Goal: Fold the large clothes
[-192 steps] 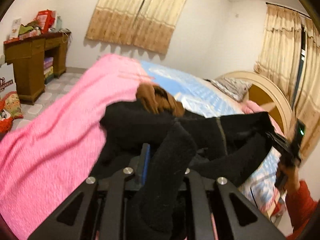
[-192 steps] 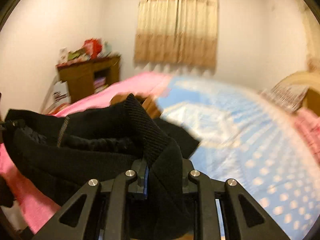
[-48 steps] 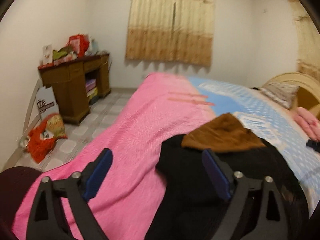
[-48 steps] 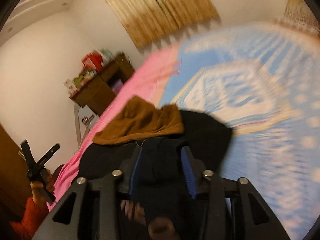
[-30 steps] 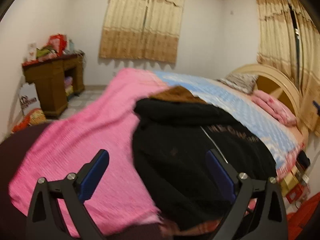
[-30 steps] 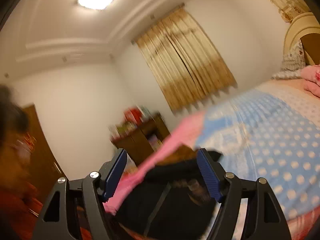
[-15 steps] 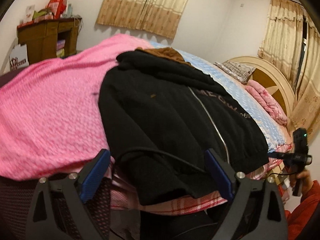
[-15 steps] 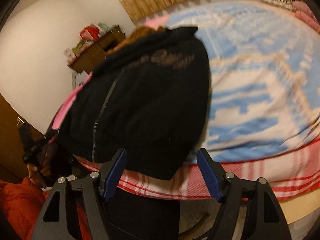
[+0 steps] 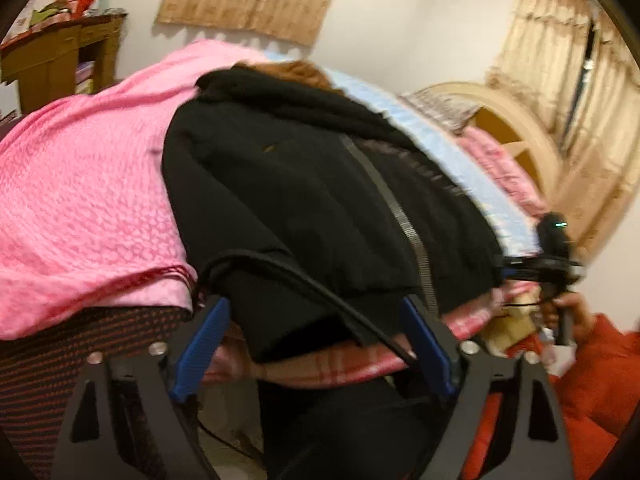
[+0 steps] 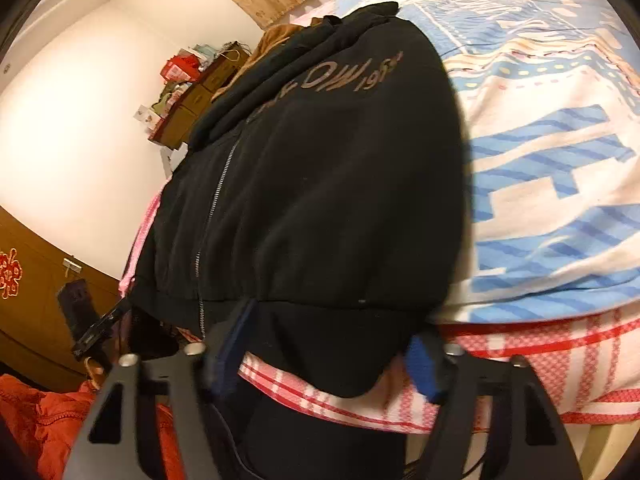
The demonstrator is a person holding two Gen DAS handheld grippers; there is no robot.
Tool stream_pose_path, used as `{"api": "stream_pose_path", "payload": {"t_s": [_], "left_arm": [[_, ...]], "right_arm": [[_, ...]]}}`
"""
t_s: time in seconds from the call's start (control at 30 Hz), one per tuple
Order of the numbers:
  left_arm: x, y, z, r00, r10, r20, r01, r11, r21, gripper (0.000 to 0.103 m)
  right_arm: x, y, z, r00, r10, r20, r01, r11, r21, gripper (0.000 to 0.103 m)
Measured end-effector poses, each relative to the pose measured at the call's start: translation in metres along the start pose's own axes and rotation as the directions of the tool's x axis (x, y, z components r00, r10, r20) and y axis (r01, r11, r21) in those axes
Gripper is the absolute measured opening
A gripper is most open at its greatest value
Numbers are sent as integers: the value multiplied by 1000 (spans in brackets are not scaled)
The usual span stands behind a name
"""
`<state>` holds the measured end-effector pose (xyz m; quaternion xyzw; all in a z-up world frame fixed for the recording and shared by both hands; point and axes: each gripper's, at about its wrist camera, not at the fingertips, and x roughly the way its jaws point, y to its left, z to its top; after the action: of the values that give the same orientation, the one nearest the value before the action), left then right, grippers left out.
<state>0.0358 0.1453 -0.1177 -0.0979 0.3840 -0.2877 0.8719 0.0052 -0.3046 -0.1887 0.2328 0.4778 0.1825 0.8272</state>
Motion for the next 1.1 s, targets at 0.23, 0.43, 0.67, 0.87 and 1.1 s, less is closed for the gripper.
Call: {"api": "stream_pose_path", "payload": {"t_s": [0.23, 0.43, 0.67, 0.87, 1.1], "left_arm": [[-117, 0, -10, 936, 347, -62, -305, 885, 353, 89], [-147, 7, 14, 894, 447, 6, -428, 852, 302, 93], [-31, -2, 19, 967, 240, -80, -232, 968, 98, 57], [10, 3, 12, 955, 245, -166, -252, 967, -21, 36], [-36, -2, 6, 989, 79, -123, -81, 997, -4, 80]], "right_arm": [[-5, -3, -8, 999, 44, -23, -43, 999, 10, 57], [-2, -4, -3, 998, 65, -24, -64, 998, 26, 57], [-3, 3, -8, 999, 46, 1, -46, 999, 18, 57], [-3, 13, -8, 999, -39, -21, 38, 998, -46, 39], [0, 6, -6, 999, -1, -44, 0, 1000, -24, 32]]}}
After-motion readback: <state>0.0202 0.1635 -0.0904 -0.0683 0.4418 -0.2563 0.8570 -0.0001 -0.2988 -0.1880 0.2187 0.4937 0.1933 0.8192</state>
